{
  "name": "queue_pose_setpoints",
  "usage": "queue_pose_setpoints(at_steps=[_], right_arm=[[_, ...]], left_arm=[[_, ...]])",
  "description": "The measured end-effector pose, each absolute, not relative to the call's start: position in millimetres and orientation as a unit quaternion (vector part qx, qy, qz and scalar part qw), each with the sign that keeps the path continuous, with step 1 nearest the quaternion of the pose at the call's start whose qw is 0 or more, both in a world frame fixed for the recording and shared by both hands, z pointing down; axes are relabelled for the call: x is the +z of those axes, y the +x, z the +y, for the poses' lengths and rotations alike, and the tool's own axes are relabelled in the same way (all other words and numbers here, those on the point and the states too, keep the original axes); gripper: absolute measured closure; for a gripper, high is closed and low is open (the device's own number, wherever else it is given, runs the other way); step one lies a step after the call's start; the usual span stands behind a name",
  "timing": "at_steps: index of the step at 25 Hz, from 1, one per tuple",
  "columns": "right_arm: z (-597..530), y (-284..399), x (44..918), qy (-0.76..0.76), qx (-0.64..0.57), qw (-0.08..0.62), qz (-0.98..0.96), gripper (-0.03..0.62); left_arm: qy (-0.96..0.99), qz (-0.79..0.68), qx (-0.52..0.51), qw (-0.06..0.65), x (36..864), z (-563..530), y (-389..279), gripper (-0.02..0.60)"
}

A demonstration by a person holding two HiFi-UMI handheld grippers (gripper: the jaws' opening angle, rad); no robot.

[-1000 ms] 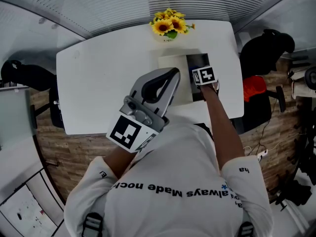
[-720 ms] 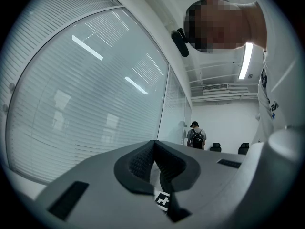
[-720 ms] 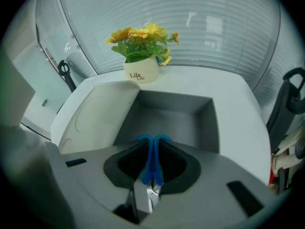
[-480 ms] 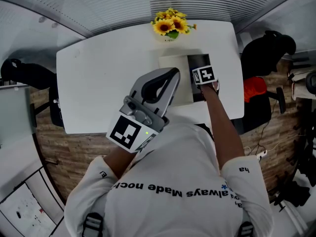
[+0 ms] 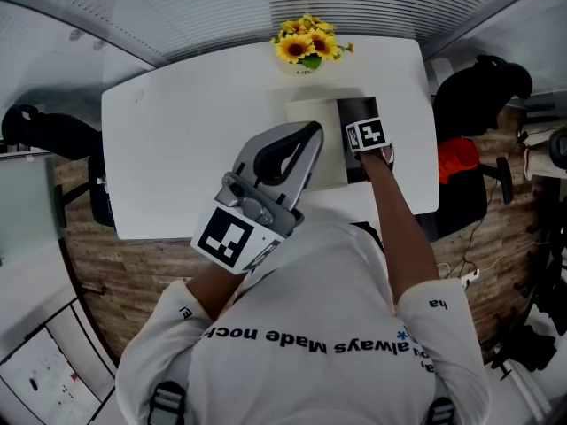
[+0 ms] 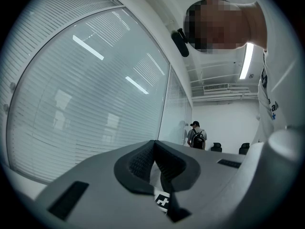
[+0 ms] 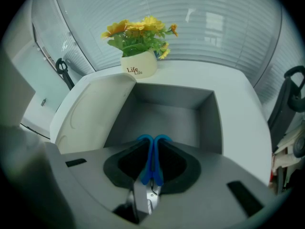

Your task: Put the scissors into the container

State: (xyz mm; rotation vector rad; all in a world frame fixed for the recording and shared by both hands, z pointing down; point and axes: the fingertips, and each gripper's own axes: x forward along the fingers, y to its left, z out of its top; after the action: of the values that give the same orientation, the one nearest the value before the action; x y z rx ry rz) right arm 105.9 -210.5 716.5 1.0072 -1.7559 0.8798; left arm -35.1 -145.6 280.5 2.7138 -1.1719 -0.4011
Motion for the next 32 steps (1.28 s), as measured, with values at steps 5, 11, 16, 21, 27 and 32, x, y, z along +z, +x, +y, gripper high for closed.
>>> queue_pose_setpoints(at_steps=[5, 11, 16, 21, 27, 32], right_arm=[[-210.5, 106.6, 717.5, 0.408, 0.359, 0.449, -0.709, 0.513], [-210.8, 106.6, 717.4, 0.407, 0.360, 0.447, -0.710, 0.513], [-211.4, 106.6, 718.4, 0.405, 0.364, 0.443, -0.712, 0.511], [-211.4, 105.5, 718.4, 0.404, 0.366, 0.438, -0.715, 0.509], [-210.0, 103.7, 717.3, 0.397, 0.371, 0.434, -0.718, 0.491], [-209.9, 102.3, 716.2, 0.395, 0.373, 0.432, -0.720, 0.474]], left_arm=[[0.908, -0.391, -0.132, 0.077, 280.5, -144.9, -34.3, 0.561], [0.906, -0.394, -0.133, 0.077, 279.6, -144.4, -36.1, 0.561], [0.908, -0.392, -0.128, 0.073, 280.6, -142.9, -36.1, 0.561], [0.907, -0.392, -0.138, 0.070, 277.7, -141.8, -37.1, 0.561], [0.906, -0.393, -0.141, 0.071, 275.4, -141.0, -37.8, 0.561], [0.909, -0.390, -0.127, 0.073, 279.0, -140.3, -36.8, 0.561]])
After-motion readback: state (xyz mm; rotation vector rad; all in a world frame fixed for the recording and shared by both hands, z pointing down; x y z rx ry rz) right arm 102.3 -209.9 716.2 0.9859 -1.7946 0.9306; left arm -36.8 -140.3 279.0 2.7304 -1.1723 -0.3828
